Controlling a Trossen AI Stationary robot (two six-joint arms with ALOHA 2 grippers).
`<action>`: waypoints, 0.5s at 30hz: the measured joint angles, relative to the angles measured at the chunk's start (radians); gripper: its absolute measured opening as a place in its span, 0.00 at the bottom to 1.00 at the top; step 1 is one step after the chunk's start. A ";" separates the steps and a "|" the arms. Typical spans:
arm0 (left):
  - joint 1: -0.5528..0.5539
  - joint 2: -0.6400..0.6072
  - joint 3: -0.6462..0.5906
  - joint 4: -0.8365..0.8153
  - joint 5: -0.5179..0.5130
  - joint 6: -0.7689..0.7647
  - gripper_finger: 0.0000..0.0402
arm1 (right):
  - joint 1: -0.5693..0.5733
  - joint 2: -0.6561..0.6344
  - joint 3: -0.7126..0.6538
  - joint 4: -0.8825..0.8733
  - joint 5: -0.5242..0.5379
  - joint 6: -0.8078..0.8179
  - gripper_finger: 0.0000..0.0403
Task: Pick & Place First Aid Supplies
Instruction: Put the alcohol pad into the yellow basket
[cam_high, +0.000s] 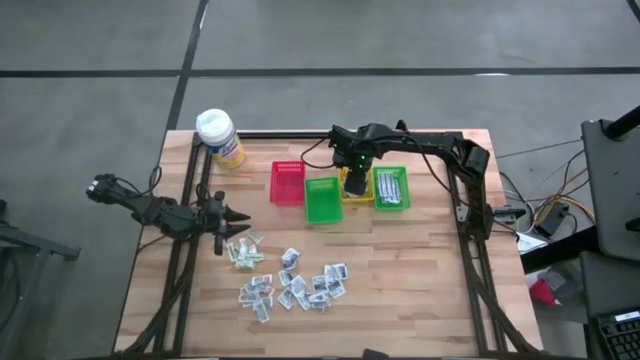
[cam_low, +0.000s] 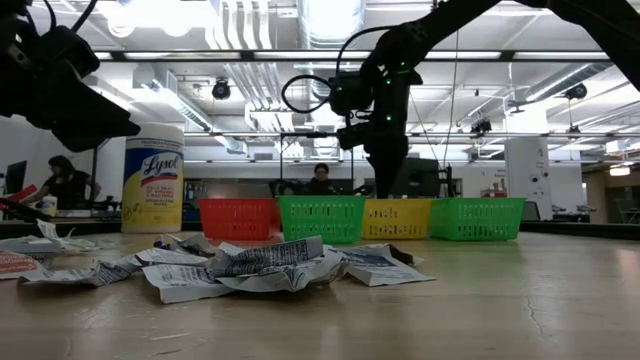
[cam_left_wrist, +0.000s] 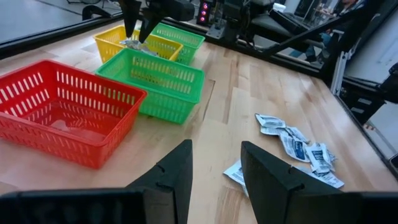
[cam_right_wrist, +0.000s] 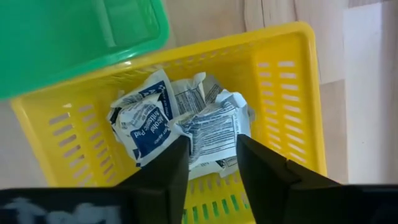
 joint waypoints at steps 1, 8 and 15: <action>0.000 0.000 0.000 0.002 0.000 -0.010 0.33 | 0.000 0.000 0.000 0.000 0.000 -0.007 0.35; 0.000 0.000 0.000 0.002 0.000 -0.067 0.33 | 0.000 0.000 0.001 -0.004 0.000 -0.073 0.47; 0.000 0.000 0.000 0.002 0.000 -0.102 0.33 | 0.000 0.000 0.001 -0.029 0.005 -0.119 0.53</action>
